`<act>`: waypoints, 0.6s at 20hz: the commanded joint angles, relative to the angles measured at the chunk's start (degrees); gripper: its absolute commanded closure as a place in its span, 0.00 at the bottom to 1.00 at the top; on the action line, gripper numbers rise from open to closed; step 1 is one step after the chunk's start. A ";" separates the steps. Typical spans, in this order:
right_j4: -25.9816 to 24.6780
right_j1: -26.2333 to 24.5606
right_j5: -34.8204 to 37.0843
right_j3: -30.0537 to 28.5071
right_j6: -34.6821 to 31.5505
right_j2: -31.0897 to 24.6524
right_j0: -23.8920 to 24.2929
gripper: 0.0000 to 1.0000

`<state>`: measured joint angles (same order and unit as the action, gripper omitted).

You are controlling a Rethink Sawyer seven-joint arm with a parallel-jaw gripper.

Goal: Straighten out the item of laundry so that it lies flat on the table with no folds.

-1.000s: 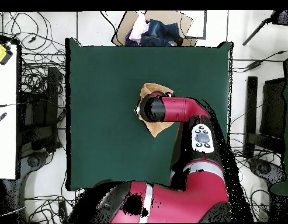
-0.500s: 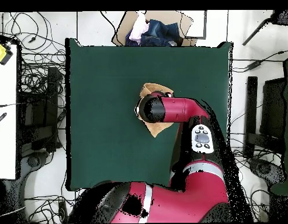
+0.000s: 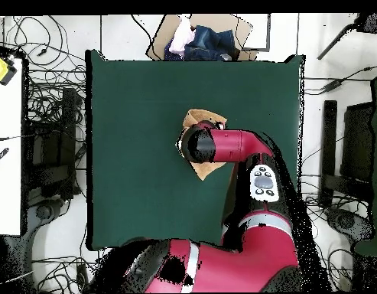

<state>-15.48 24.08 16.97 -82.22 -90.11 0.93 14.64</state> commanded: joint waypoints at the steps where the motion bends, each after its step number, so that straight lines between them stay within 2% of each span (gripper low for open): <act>1: -2.53 -0.33 -2.10 -6.22 -6.68 -0.79 -0.69 1.00; 12: -2.36 0.01 -2.36 -6.55 -7.45 -0.10 -1.43 1.00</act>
<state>-15.48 24.28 16.87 -82.62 -90.11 0.98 14.47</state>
